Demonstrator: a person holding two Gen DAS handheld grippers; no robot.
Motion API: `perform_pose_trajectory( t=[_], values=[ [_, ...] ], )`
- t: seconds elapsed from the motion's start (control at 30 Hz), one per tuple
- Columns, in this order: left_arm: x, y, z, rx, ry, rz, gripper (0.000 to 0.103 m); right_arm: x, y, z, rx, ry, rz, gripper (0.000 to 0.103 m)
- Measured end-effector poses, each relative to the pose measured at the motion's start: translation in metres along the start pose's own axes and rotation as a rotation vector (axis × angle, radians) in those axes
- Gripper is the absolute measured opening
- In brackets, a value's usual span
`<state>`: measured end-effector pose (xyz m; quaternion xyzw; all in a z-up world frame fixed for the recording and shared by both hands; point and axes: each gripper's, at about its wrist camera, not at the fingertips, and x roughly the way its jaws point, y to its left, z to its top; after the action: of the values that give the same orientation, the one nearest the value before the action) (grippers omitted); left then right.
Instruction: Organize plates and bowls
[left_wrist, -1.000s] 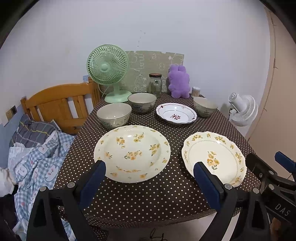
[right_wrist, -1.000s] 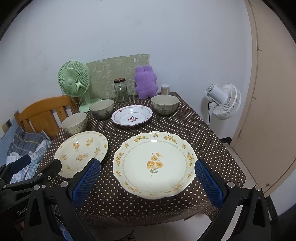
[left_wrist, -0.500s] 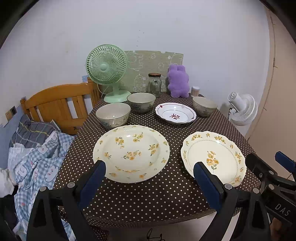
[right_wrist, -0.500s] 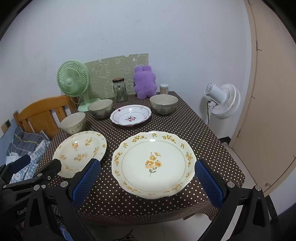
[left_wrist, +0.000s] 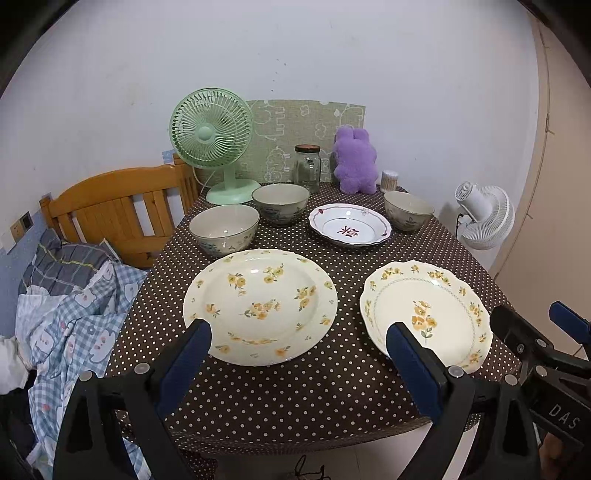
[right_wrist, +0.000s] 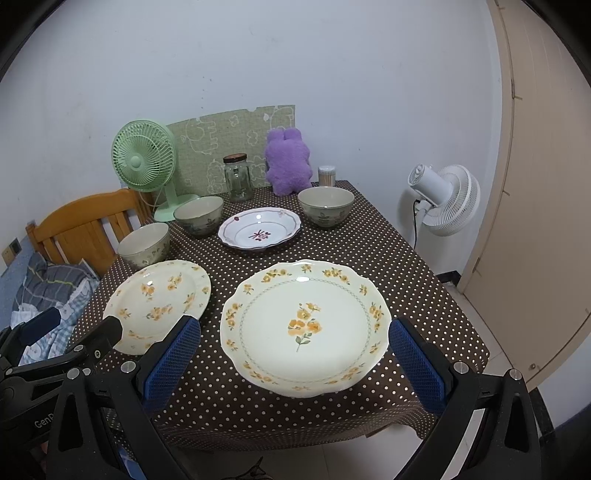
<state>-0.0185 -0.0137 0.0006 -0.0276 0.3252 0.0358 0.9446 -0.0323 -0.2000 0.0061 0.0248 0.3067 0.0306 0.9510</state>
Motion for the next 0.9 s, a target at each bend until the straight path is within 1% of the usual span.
perform_pose_trajectory(
  t=[0.6,0.9],
  values=[
    [0.008,-0.003,0.003,0.008,0.007,-0.009,0.096,0.004,0.003,0.005,0.004,0.014,-0.014,0.103],
    [0.023,0.001,0.013,0.025,0.003,-0.037,0.096,0.015,0.009,0.014,0.022,0.016,-0.053,0.103]
  ],
)
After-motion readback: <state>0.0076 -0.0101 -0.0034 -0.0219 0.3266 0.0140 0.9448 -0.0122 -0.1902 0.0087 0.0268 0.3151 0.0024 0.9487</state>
